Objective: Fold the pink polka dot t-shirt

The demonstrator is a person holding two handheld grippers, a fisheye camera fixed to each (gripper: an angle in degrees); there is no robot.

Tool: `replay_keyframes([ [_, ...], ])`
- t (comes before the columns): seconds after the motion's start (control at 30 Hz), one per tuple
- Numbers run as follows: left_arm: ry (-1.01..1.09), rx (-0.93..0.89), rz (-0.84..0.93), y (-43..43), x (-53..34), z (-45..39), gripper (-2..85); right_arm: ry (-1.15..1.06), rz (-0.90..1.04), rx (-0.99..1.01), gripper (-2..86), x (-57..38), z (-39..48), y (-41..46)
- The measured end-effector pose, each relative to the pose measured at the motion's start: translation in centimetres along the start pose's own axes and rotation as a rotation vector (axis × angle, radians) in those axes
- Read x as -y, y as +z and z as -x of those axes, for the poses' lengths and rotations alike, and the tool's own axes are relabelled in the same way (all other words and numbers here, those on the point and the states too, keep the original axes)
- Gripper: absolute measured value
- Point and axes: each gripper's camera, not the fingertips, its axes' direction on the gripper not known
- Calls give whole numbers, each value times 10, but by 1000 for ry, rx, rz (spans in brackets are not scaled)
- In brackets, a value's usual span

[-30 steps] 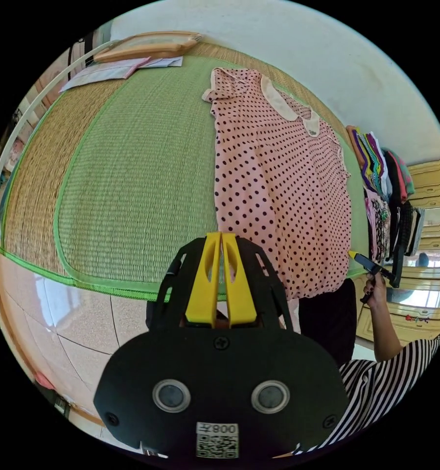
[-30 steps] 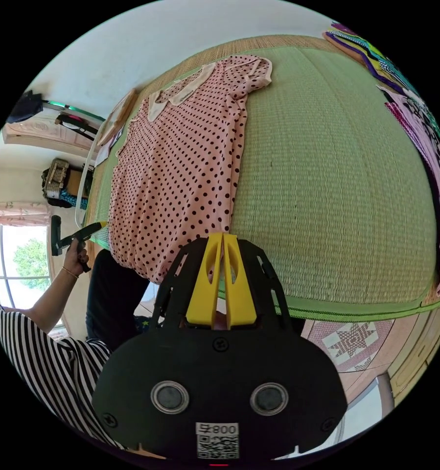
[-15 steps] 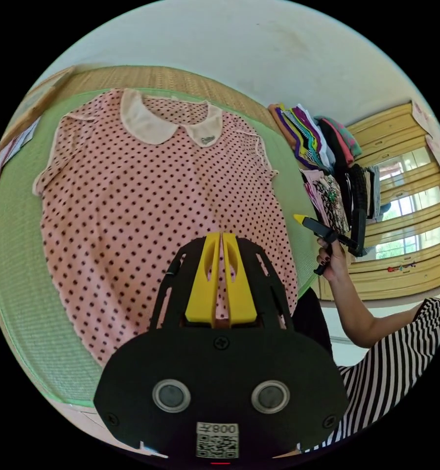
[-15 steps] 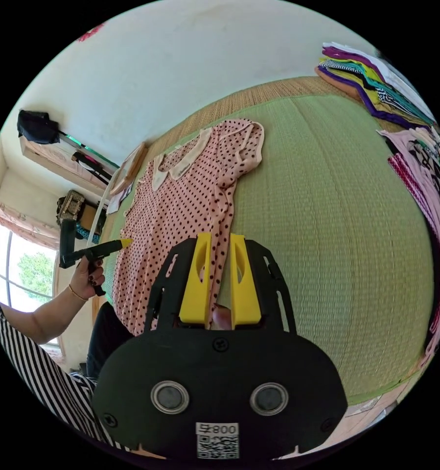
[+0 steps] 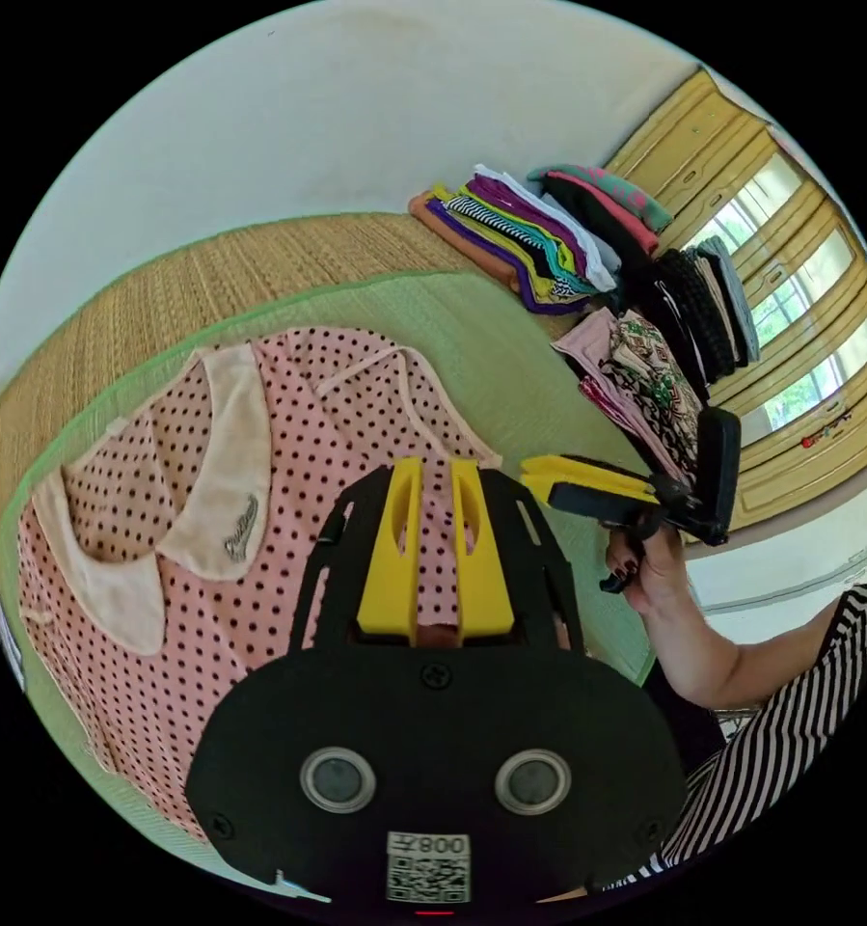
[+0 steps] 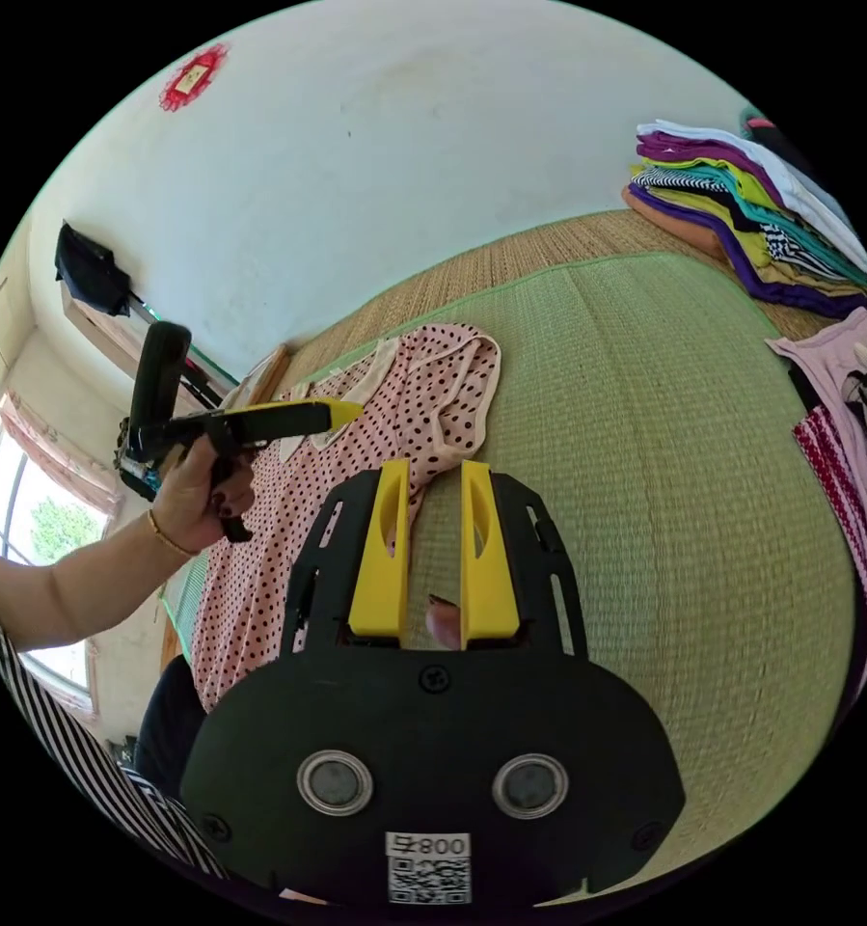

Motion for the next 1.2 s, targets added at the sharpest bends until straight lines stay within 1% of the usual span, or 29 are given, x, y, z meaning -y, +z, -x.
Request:
replay_keyframes([
  [0.13,73,56,30,51,42,3,69,-31,-2,-30,84,2,0,0],
  [0.23,115,111,54,95,68,3,74,-5,27,32,81,10,-8,6],
  [0.3,133,138,102,132,86,6,79,6,85,63,75,16,-13,13],
  [0.37,120,148,133,158,97,12,81,8,101,78,68,18,-15,13],
  [0.47,139,175,123,186,110,13,76,29,119,112,52,23,-21,13],
  [0.6,176,276,198,234,123,16,60,40,143,108,21,31,-23,16],
  [0.7,160,264,190,250,130,27,24,46,148,119,10,35,-25,15],
  [0.83,123,238,165,259,134,46,10,49,122,148,4,37,-26,11],
  [1.0,32,125,18,235,133,82,4,-10,95,147,3,42,-15,5],
  [1.2,-93,40,-53,212,122,138,4,-119,79,167,3,48,10,3],
])
